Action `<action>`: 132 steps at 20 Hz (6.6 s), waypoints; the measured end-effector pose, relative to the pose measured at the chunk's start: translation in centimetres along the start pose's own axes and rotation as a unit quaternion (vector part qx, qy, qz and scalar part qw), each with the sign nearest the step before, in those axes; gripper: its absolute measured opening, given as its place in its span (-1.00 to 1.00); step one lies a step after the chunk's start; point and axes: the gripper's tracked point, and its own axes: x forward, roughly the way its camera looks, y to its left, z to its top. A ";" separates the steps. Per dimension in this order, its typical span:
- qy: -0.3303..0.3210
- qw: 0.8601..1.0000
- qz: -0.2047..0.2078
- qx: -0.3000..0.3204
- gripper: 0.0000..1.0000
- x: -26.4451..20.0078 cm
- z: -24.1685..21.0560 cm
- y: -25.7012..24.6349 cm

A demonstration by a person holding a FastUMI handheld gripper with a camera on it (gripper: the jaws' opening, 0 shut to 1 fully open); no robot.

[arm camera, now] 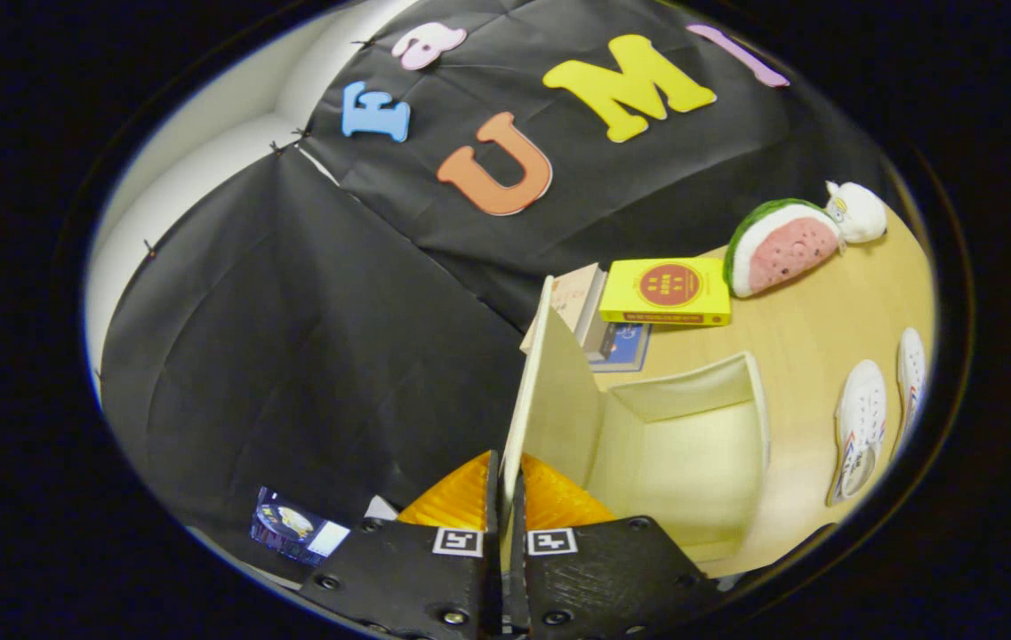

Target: Open the storage box then place both shoes into the box .Put the left shoe in first, then the right shoe, with the right side of both shoes facing outward in a uniform manner.

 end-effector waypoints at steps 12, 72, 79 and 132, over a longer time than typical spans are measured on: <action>-0.015 0.989 -0.023 -0.146 0.68 4.3 0.2 3.9; 0.128 0.956 -0.232 0.128 -0.98 -9.3 -9.9 -43.5; 0.088 0.964 -0.227 0.106 -0.98 -12.2 -6.8 -37.8; 0.056 0.971 -0.229 -0.041 0.66 2.0 -4.9 -15.9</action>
